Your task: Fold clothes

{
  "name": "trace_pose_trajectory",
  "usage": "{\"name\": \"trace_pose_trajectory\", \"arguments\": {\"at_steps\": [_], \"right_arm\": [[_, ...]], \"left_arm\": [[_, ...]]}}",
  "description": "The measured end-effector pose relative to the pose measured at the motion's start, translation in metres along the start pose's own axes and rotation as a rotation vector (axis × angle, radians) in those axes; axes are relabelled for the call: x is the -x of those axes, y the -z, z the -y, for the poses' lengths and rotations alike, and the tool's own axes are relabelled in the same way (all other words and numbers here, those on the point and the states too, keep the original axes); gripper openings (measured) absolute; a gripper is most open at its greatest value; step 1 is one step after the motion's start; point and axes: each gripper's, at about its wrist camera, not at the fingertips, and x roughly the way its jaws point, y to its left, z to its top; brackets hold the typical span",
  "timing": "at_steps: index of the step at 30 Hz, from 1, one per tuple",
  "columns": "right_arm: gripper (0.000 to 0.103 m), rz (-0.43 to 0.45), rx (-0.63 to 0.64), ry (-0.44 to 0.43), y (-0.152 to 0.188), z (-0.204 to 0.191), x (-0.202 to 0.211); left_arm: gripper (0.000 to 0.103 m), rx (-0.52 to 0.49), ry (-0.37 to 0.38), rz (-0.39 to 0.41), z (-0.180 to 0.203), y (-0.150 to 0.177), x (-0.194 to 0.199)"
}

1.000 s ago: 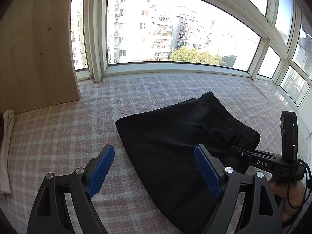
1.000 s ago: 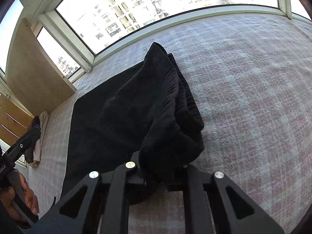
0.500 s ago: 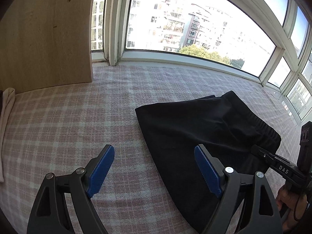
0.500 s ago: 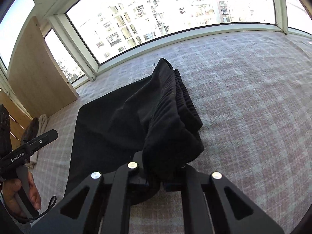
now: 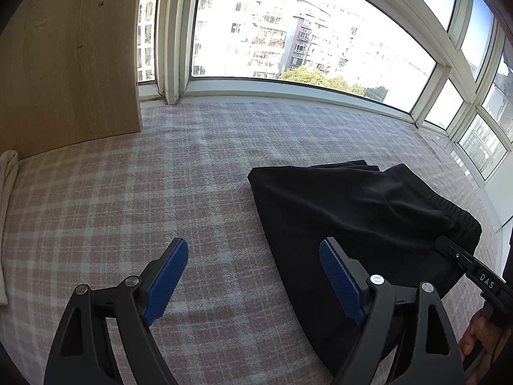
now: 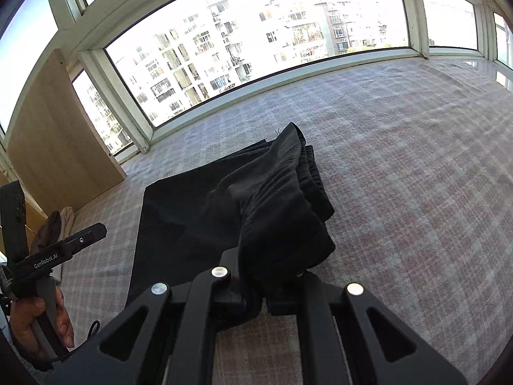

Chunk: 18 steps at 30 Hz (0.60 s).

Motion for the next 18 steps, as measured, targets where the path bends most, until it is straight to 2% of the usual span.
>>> {"name": "trace_pose_trajectory", "arguments": {"at_steps": [5, 8, 12, 14, 18], "right_arm": [[0.007, -0.042, -0.058, 0.066, 0.032, 0.012, 0.017], [0.011, -0.157, -0.111, 0.05, 0.043, 0.028, -0.002], [0.024, -0.136, -0.15, 0.049, 0.045, 0.042, 0.005], [0.034, -0.131, -0.153, 0.053, 0.045, 0.045, 0.007], [0.034, -0.142, -0.139, 0.036, 0.041, 0.05, 0.006]], "left_arm": [[0.084, -0.035, 0.035, -0.006, 0.007, 0.001, 0.004], [0.084, -0.062, 0.048, -0.009, 0.015, 0.002, 0.005], [0.084, -0.079, 0.061, -0.019, 0.023, 0.004, 0.003], [0.084, -0.083, 0.066, -0.026, 0.028, 0.004, -0.001], [0.084, -0.093, 0.066, -0.035, 0.04, -0.001, -0.012]]}}
